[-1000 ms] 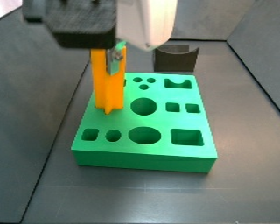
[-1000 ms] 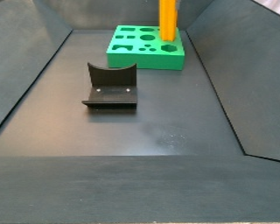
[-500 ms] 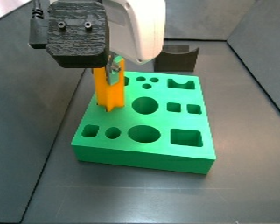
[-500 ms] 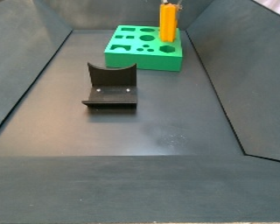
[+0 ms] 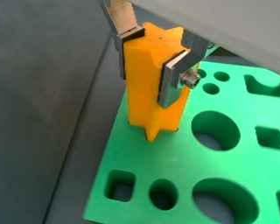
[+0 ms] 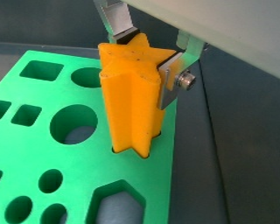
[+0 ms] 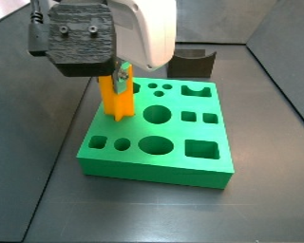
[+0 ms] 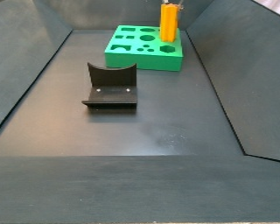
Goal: Pick up the star object. Move up. Place the star object on the fixture. Regrasp the star object. Move to above the board. Insert the star object.
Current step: Insert the star object.
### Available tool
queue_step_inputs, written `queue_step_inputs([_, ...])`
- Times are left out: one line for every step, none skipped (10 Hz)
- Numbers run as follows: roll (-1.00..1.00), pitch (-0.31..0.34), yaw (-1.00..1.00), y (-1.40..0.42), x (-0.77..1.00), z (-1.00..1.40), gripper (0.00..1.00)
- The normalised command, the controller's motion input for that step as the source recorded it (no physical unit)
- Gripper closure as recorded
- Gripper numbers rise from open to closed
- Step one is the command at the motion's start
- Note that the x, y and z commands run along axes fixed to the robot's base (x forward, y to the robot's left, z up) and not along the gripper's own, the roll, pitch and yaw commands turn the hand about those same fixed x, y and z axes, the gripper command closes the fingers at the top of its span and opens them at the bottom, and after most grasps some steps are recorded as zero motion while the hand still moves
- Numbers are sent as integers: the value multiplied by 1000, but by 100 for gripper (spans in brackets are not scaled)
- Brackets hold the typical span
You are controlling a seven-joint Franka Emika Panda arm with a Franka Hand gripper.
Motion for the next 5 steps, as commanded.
queue_step_inputs([-19, -57, 1000, 71, -49, -486, 100])
queue_step_inputs([0, -19, 637, 11, 0, -100, 100])
queue_step_inputs([9, 0, 0, 0, 0, 0, 100])
queue_step_inputs([124, 3, 0, 29, 0, -71, 100])
queue_step_inputs([0, 0, 0, 0, 0, 0, 100])
